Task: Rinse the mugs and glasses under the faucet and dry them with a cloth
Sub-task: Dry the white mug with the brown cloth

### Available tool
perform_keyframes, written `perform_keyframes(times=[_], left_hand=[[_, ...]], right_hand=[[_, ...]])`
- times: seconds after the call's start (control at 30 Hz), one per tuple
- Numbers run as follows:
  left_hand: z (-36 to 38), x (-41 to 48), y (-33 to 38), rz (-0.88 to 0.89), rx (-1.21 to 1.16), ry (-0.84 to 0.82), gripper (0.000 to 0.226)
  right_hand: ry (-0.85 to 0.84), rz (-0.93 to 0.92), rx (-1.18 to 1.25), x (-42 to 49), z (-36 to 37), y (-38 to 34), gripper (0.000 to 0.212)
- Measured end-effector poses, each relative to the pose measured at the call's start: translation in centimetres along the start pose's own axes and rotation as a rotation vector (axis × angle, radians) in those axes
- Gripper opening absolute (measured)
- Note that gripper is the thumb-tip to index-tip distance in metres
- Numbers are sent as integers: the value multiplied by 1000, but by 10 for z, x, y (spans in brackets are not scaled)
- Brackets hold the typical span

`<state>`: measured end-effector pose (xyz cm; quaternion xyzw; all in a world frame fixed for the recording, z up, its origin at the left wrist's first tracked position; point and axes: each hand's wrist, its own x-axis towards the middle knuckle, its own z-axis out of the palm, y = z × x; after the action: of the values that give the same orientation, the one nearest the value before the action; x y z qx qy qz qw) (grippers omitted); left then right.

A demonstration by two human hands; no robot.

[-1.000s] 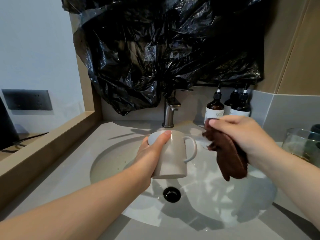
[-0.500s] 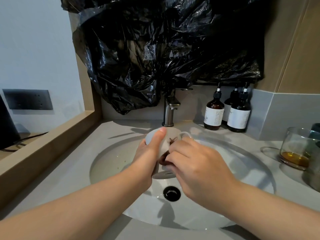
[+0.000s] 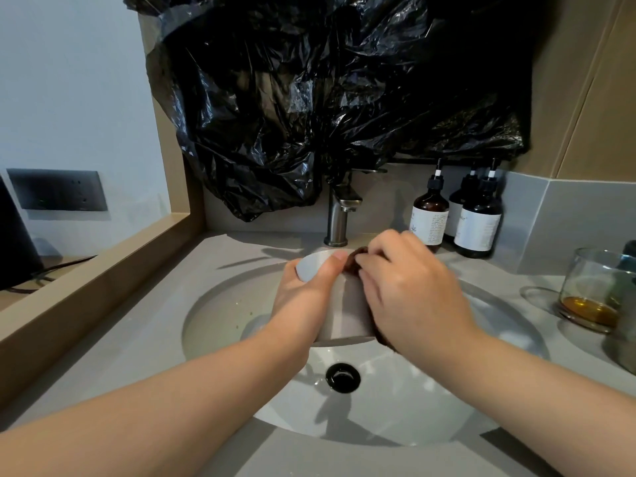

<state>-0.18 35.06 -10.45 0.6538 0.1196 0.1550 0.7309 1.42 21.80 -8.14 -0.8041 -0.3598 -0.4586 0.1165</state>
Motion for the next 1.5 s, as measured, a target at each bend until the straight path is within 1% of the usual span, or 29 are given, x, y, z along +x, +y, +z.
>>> perform_keyframes(times=[0.03, 0.1, 0.23, 0.3, 0.37, 0.4, 0.43, 0.5, 0.53, 0.57, 0.6, 0.63, 0.67, 0.7, 0.73, 0.77, 0.8, 0.83, 0.87, 0.93, 0.97, 1.07, 1.13, 1.23, 1.27, 1.4, 1.5], left_hand=[[2, 0, -1, 4, 13, -6, 37], [5, -3, 2, 0, 35, -13, 28], [4, -7, 3, -34, 23, 20, 27], [2, -6, 5, -47, -12, 47, 38], [-1, -2, 8, -114, -55, 106, 65], [-4, 0, 8, -158, -82, 148, 75], [-5, 0, 9, -203, -118, 166, 78], [-10, 3, 11, -298, -228, 135, 87], [-13, 4, 13, -321, -298, 101, 86], [-15, 2, 16, -309, -356, 70, 75], [-16, 3, 18, -286, -391, 56, 61], [-18, 4, 18, -274, -409, 40, 50], [-18, 5, 18, -266, -405, 28, 44], [-18, 4, 18, -257, -386, 19, 42], [-17, 5, 17, -235, -339, 7, 46], [-15, 2, 17, -221, -284, -6, 55], [-13, 2, 14, -215, -232, -16, 67], [-11, 3, 11, -217, -184, -24, 73], [-10, 3, 8, -198, -129, -35, 69], [-8, 2, 6, -150, -41, -67, 44], [-7, 2, 3, -143, -12, -83, 39], [-5, 0, 0, -135, 8, -122, 43], [-5, -1, -1, -131, -11, -119, 42], [-6, 0, -2, -114, -13, -96, 44], [-6, 0, -3, -101, -11, -83, 45], [-9, 3, -2, -93, -36, -51, 44], [-9, 3, -2, -82, -23, -44, 41]], right_hand=[[39, 39, 27, 3, 0, 3, 5], [78, 88, 74, 7, 1, 8, 6], [58, 95, 114, 9, 0, 7, 5], [26, 20, 149, 4, -2, 2, 8], [-21, -98, 189, -4, -2, -6, 13], [-44, -151, 213, -8, -3, -11, 15], [-63, -189, 246, -11, -3, -13, 17], [-119, -224, 305, -17, 0, -8, 19], [-169, -234, 312, -20, 3, -2, 18], [-223, -226, 303, -23, 7, 5, 18], [-260, -165, 315, -25, 12, 11, 16], [-257, -36, 367, -24, 14, 17, 14], [-220, 141, 452, -20, 12, 22, 14], [-151, 319, 522, -14, 10, 28, 17], [-88, 462, 573, -7, 5, 32, 19], [-46, 561, 600, 0, 0, 35, 21], [-27, 623, 623, 4, -3, 39, 23], [-26, 658, 663, 7, -6, 41, 25], [-35, 686, 724, 9, -9, 42, 27], [-65, 736, 877, 10, -12, 40, 30], [-85, 755, 941, 11, -13, 38, 31], [-181, 846, 1123, 10, -13, 31, 29], [-264, 909, 1256, 7, -13, 26, 27], [-323, 871, 1309, 5, -12, 22, 24], [-323, 829, 1276, 4, -11, 21, 22], [-289, 634, 995, 4, -9, 21, 21], [-285, 581, 945, 8, -18, 28, 27]])
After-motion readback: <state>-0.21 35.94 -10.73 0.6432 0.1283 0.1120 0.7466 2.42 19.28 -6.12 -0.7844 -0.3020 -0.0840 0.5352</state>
